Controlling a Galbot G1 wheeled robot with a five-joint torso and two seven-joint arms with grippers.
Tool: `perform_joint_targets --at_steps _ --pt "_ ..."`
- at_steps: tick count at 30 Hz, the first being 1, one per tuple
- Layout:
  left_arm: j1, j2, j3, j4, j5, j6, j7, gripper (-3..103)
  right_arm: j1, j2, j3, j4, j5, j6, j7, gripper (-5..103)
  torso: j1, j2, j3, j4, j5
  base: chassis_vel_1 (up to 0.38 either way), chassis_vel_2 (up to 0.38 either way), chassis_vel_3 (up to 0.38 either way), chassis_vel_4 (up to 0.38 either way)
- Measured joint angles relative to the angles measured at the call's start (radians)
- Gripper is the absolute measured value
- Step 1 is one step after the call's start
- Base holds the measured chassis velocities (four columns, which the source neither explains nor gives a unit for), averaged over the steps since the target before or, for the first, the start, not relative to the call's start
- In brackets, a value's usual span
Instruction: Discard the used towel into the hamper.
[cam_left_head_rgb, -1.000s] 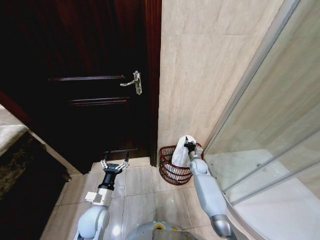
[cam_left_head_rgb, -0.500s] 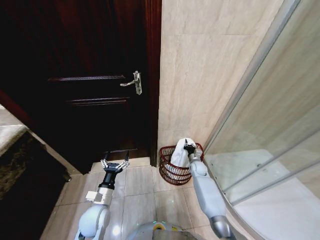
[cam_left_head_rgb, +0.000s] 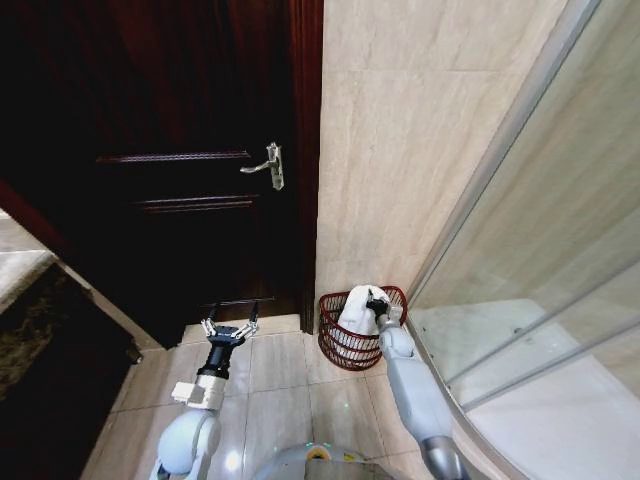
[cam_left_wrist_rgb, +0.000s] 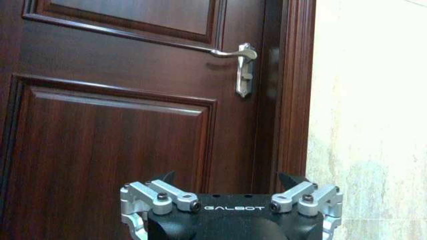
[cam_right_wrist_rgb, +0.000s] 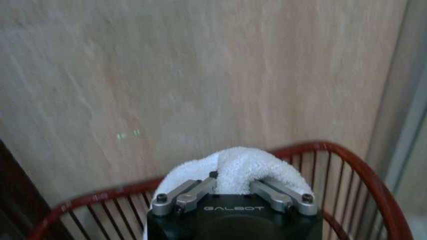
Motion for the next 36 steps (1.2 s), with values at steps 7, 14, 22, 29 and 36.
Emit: perform_joint_targets --at_steps 7,14,22,29,36 --pt "0.001 0.001 -0.003 0.000 -0.003 -0.001 0.000 100 0.018 -0.010 0.009 -0.048 0.019 -0.078 0.006 4 0.000 0.001 0.001 0.0000 0.0000 0.000 0.000 0.000 0.000" --pt "-0.002 -0.002 0.000 0.000 0.000 -0.001 0.001 100 0.048 -0.019 0.007 -0.102 0.027 -0.124 0.006 4 0.001 0.002 0.001 -0.0001 -0.0001 0.000 0.000 0.000 0.000" --pt "-0.001 -0.005 -0.001 -0.002 -0.003 0.001 0.001 100 0.077 -0.024 0.005 -0.133 0.007 -0.202 0.001 4 0.001 0.002 0.001 -0.0001 -0.0001 0.000 0.000 0.000 0.000" --pt "-0.005 0.008 -0.003 0.014 -0.018 -0.001 0.001 100 0.067 -0.010 0.004 -0.117 -0.040 -0.146 0.000 16 0.001 0.003 0.002 0.0000 -0.0001 0.000 0.000 0.000 0.000" --pt "-0.015 0.007 0.002 0.017 -0.022 0.000 0.001 100 -0.006 -0.032 0.003 0.071 -0.069 -0.103 0.038 49 0.001 0.003 0.002 -0.0001 0.0000 0.000 0.000 0.000 0.000"
